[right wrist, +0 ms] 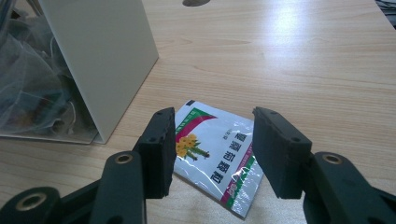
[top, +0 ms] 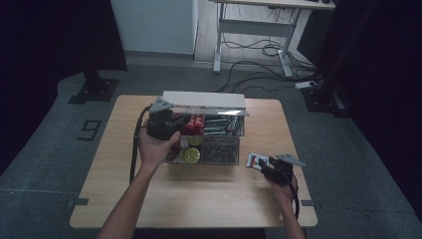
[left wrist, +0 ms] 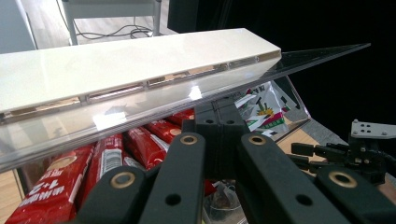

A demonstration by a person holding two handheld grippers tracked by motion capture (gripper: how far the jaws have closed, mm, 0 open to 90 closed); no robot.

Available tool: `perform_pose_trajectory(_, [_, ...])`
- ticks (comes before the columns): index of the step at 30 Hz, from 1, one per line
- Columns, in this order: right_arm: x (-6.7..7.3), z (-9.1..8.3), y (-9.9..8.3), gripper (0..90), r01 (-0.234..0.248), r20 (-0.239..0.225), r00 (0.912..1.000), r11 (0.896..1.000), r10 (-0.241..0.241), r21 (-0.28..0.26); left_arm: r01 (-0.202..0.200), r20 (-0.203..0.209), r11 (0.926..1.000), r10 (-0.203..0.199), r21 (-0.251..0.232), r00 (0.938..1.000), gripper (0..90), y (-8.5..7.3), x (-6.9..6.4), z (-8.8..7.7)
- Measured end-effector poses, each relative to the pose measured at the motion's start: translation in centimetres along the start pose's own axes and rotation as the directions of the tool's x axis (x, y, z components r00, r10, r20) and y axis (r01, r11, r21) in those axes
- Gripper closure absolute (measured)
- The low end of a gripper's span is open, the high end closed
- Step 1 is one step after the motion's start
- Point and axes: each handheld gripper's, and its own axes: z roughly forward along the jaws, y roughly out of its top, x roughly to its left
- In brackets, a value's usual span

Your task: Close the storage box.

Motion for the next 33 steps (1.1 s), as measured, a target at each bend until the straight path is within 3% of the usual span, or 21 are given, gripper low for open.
perform_pose_trajectory(33, [-0.7, -0.1, -0.3, 50.5, -0.034, -0.002, 0.9994, 0.999, 0.034, 0.002, 0.017, 0.030, 0.9993, -0.018, 0.034, 0.9994, 90.0, -2.4, 0.0, 0.0])
